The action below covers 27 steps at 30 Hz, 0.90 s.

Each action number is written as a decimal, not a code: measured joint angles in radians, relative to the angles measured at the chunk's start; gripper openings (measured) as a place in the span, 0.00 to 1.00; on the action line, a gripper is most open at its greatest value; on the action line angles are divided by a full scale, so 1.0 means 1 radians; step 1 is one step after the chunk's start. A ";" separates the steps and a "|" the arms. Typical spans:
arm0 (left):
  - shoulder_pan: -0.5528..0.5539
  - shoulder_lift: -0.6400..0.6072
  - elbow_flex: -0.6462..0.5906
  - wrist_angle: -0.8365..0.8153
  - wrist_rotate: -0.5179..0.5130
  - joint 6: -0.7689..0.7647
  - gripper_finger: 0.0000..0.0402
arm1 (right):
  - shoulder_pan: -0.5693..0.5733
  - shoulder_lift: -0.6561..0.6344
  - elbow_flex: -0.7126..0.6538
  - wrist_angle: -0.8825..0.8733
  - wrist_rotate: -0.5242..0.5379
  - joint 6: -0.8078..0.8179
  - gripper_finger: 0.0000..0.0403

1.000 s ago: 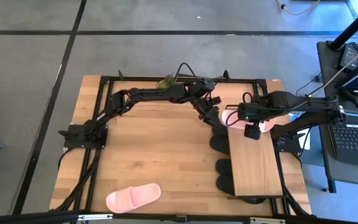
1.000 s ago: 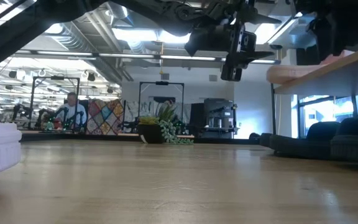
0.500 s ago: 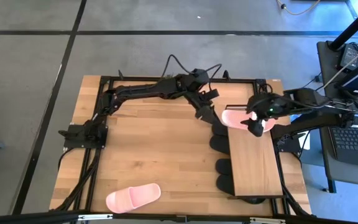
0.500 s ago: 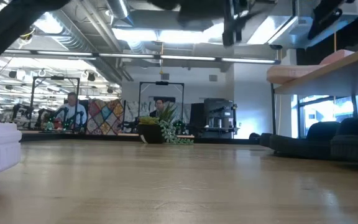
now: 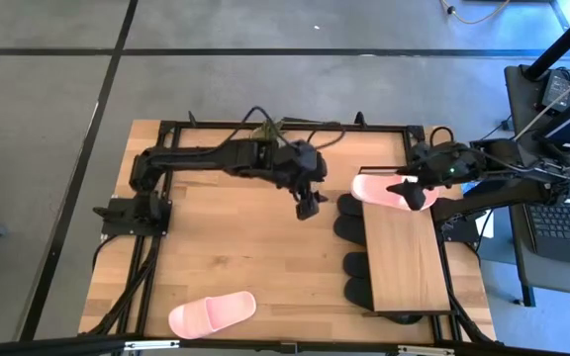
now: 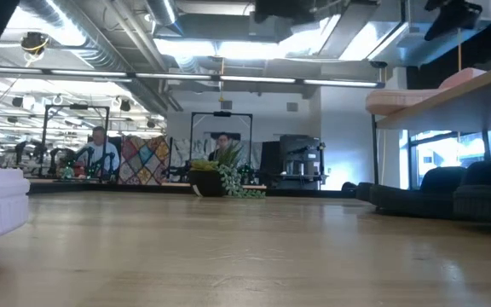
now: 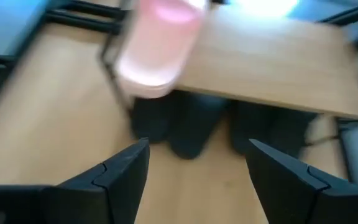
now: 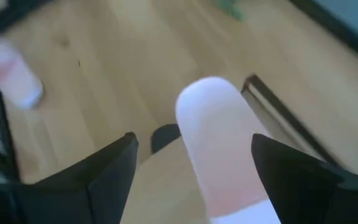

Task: Pick and place slides into the shelf
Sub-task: Put the top pink slides on the shelf

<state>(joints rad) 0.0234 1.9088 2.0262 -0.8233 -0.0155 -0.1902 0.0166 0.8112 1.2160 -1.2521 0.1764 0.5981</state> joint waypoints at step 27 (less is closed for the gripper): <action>-0.143 0.001 -0.001 -0.031 -0.219 -0.009 0.64 | -0.001 -0.184 -0.024 -0.317 -0.040 0.572 0.78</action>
<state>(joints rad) -0.1192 1.9102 2.0254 -0.8539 -0.2348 -0.1996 0.0158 0.6272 1.1919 -1.5689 0.1361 1.1698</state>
